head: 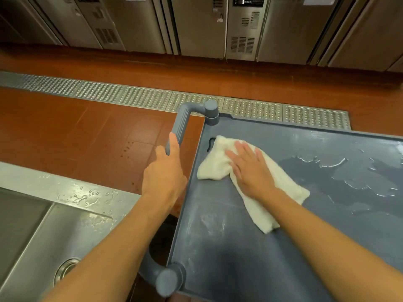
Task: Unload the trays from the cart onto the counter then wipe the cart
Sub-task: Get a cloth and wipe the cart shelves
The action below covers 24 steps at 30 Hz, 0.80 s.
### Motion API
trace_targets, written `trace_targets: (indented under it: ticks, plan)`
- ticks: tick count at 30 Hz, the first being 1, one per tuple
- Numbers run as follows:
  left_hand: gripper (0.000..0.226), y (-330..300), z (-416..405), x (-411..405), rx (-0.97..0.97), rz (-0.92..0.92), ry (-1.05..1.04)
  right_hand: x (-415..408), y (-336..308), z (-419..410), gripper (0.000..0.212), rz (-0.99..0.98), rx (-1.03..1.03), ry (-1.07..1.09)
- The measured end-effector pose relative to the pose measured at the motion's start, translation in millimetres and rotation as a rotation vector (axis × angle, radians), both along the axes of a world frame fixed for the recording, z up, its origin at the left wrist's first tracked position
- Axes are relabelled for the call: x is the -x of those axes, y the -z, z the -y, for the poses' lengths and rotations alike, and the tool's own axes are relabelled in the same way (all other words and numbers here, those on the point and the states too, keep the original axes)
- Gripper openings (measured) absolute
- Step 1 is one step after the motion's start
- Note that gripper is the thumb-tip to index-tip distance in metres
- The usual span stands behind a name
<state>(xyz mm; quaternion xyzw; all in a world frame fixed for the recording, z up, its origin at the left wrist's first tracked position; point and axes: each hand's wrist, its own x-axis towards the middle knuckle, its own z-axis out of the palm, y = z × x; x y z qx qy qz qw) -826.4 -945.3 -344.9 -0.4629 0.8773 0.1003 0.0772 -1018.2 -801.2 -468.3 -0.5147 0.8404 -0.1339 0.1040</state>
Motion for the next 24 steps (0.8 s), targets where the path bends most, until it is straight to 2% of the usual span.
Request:
trace_targets:
  ticks: [3,6,9,12,14,16,18,22,24]
  plan:
    - [0.098,2,-1,1,-0.012,0.001,0.0,41,-5,74,0.046,-0.009,0.075,0.182]
    - [0.089,4,-2,2,0.011,-0.013,0.007,41,-4,103,0.041,0.015,0.173,0.288]
    - [0.085,2,-3,3,0.009,-0.035,0.002,-9,-16,83,0.024,0.098,0.222,0.085]
    - [0.086,0,-5,1,0.003,-0.04,-0.004,-83,-31,28,0.01,0.146,0.33,-0.117]
    - [0.085,0,-7,1,0.013,-0.057,-0.001,-128,-34,-15,0.015,0.156,0.305,-0.174]
    - [0.084,-1,-9,1,0.03,-0.068,0.008,-164,-28,-59,0.026,0.17,0.226,-0.323]
    - [0.084,-3,-10,0,0.029,-0.067,0.016,-184,-25,-95,0.026,0.149,0.184,-0.451]
    - [0.085,-6,-17,-5,0.033,-0.081,0.046,-174,-22,-144,0.027,0.229,0.193,-0.435]
    - [0.085,-5,-18,-10,0.03,-0.086,0.042,-151,-15,-168,0.031,0.171,0.166,-0.441]
